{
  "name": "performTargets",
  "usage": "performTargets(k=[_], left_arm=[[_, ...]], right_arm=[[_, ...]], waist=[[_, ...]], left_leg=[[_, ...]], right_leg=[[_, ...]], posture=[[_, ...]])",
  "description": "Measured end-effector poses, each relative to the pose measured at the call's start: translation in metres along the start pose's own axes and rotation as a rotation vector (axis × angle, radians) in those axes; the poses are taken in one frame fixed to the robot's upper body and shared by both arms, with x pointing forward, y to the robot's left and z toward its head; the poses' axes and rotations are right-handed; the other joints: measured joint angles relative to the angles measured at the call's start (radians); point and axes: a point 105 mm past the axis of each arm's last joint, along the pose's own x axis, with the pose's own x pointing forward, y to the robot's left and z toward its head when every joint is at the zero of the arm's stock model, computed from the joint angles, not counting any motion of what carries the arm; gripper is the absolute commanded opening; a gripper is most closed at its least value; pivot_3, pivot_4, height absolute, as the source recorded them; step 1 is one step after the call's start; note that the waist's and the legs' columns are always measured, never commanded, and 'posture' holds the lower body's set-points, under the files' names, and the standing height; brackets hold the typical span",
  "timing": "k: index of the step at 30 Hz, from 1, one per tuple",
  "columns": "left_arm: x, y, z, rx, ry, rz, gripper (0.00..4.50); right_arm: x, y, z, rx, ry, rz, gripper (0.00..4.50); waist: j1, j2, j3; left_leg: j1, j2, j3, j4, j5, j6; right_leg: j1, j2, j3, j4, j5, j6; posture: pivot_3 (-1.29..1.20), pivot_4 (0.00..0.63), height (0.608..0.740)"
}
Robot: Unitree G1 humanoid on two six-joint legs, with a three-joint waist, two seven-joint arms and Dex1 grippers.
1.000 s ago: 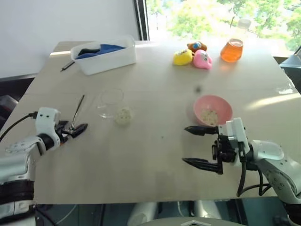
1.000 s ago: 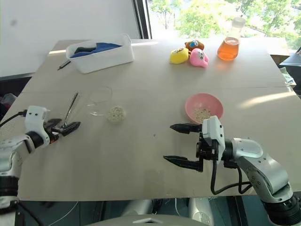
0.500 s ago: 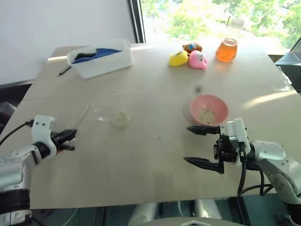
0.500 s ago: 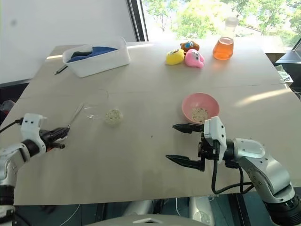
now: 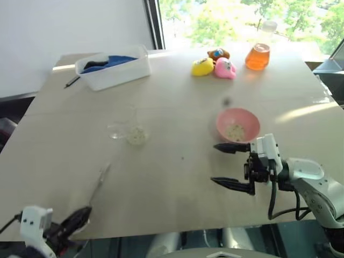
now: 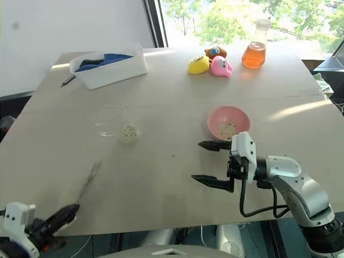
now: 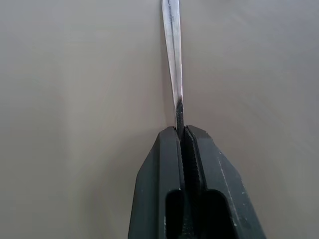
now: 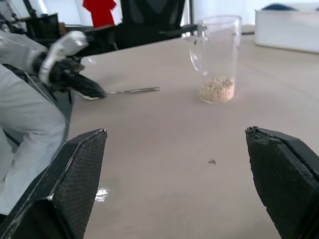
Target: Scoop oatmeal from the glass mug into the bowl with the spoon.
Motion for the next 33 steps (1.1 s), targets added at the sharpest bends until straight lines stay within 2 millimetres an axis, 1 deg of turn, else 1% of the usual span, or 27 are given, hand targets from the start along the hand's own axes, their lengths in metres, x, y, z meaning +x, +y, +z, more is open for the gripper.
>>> performTargets(k=[2, 3, 6, 8, 10, 12, 14, 15, 17, 19, 22, 24, 28, 33], left_arm=[[0.013, -0.024, 0.005, 0.049, -0.011, -0.092, 0.08], [0.022, -0.034, 0.011, 0.078, -0.035, -0.13, 0.08], [0.043, -0.054, 0.031, 0.169, -0.107, -0.197, 0.08], [0.06, -0.066, 0.044, 0.265, -0.13, -0.215, 0.08], [0.074, -0.078, 0.055, 0.309, -0.16, -0.237, 0.08], [0.087, -0.092, 0.066, 0.325, -0.197, -0.277, 0.08], [0.094, -0.106, 0.07, 0.327, -0.216, -0.321, 0.08], [0.098, -0.111, 0.07, 0.322, -0.216, -0.333, 0.08], [0.101, -0.114, 0.069, 0.309, -0.215, -0.338, 0.08], [0.104, -0.119, 0.068, 0.297, -0.215, -0.351, 0.08], [0.108, -0.125, 0.066, 0.289, -0.213, -0.376, 0.08], [0.109, -0.125, 0.067, 0.292, -0.212, -0.379, 0.08], [0.111, -0.123, 0.067, 0.304, -0.203, -0.396, 0.08], [0.113, -0.123, 0.068, 0.308, -0.206, -0.4, 0.08]], right_arm=[[0.007, -0.008, -0.01, 0.067, 0.028, -0.078, 4.5], [0.011, -0.012, -0.013, 0.105, 0.032, -0.117, 4.5], [0.02, -0.019, -0.014, 0.197, 0.037, -0.181, 4.5], [0.028, -0.023, -0.017, 0.351, 0.035, -0.228, 4.5], [0.038, -0.026, -0.018, 0.456, 0.042, -0.252, 4.5], [0.051, -0.032, -0.012, 0.544, 0.01, -0.267, 4.5], [0.064, -0.031, -0.008, 0.627, -0.011, -0.24, 4.5], [0.07, -0.029, -0.011, 0.676, 0.007, -0.224, 4.5], [0.074, -0.026, -0.019, 0.74, 0.055, -0.215, 4.5], [0.076, -0.027, -0.023, 0.8, 0.063, -0.201, 4.5], [0.079, -0.032, -0.015, 0.824, 0.023, -0.175, 4.5], [0.083, -0.032, -0.008, 0.819, 0.006, -0.147, 4.5], [0.09, -0.031, -0.006, 0.839, -0.015, -0.109, 4.5], [0.095, -0.035, -0.002, 0.838, -0.037, -0.113, 4.5]], waist=[[0.016, -0.004, 0.002], [0.02, -0.005, 0.003], [0.027, -0.009, 0.005], [0.025, -0.01, 0.006], [0.017, -0.01, 0.006], [0.008, -0.01, 0.006], [0.003, -0.009, 0.006], [0.002, -0.009, 0.006], [0.0, -0.009, 0.006], [-0.001, -0.008, 0.007], [-0.005, -0.008, 0.007], [-0.009, -0.008, 0.007], [-0.016, -0.007, 0.007], [-0.016, -0.007, 0.007]], left_leg=[[-0.001, 0.0, -0.001, 0.001, 0.0, 0.0], [-0.002, 0.0, -0.003, 0.001, 0.0, -0.001], [-0.002, 0.0, -0.004, 0.001, 0.001, -0.002], [-0.002, 0.001, -0.004, 0.001, 0.001, -0.002], [-0.003, 0.0, -0.002, 0.001, 0.001, -0.002], [-0.002, 0.0, -0.001, 0.001, 0.001, -0.002], [-0.002, 0.001, 0.0, 0.0, 0.001, -0.002], [-0.002, 0.001, -0.001, -0.001, 0.001, -0.002], [-0.003, 0.001, -0.001, -0.001, 0.001, -0.002], [-0.004, 0.0, 0.0, -0.001, 0.001, -0.002], [-0.003, 0.0, 0.0, 0.0, 0.001, -0.002], [-0.002, 0.001, 0.0, 0.0, 0.001, -0.002], [-0.002, 0.001, 0.0, 0.0, 0.002, -0.003], [-0.002, 0.001, 0.001, 0.0, 0.002, -0.003]], right_leg=[[0.0, 0.0, -0.001, 0.0, 0.0, 0.0], [-0.001, 0.0, -0.002, 0.0, 0.001, -0.001], [-0.001, 0.002, -0.003, 0.0, 0.002, -0.003], [-0.001, 0.002, -0.003, 0.0, 0.002, -0.003], [-0.003, 0.003, -0.003, 0.002, 0.002, -0.003], [-0.004, 0.005, -0.003, 0.004, 0.003, -0.003], [-0.005, 0.007, -0.002, 0.004, 0.002, -0.004], [-0.006, 0.008, -0.002, 0.003, 0.002, -0.004], [-0.006, 0.008, -0.002, 0.003, 0.002, -0.004], [-0.006, 0.008, -0.002, 0.003, 0.002, -0.004], [-0.006, 0.008, -0.002, 0.004, 0.002, -0.004], [-0.006, 0.008, -0.002, 0.006, 0.002, -0.004], [-0.007, 0.009, -0.001, 0.007, 0.002, -0.004], [-0.007, 0.009, -0.001, 0.007, 0.002, -0.004]], posture=[[0.0, 0.15, 0.74], [0.0, 0.15, 0.74], [0.0, 0.15, 0.74], [0.0, 0.15, 0.74], [0.0, 0.15, 0.74], [0.0, 0.15, 0.74], [0.0, 0.15, 0.74], [0.0, 0.15, 0.74], [0.0, 0.15, 0.74], [0.0, 0.15, 0.74], [0.0, 0.15, 0.74], [0.0, 0.15, 0.74], [0.0, 0.15, 0.74], [0.0, 0.15, 0.74]])
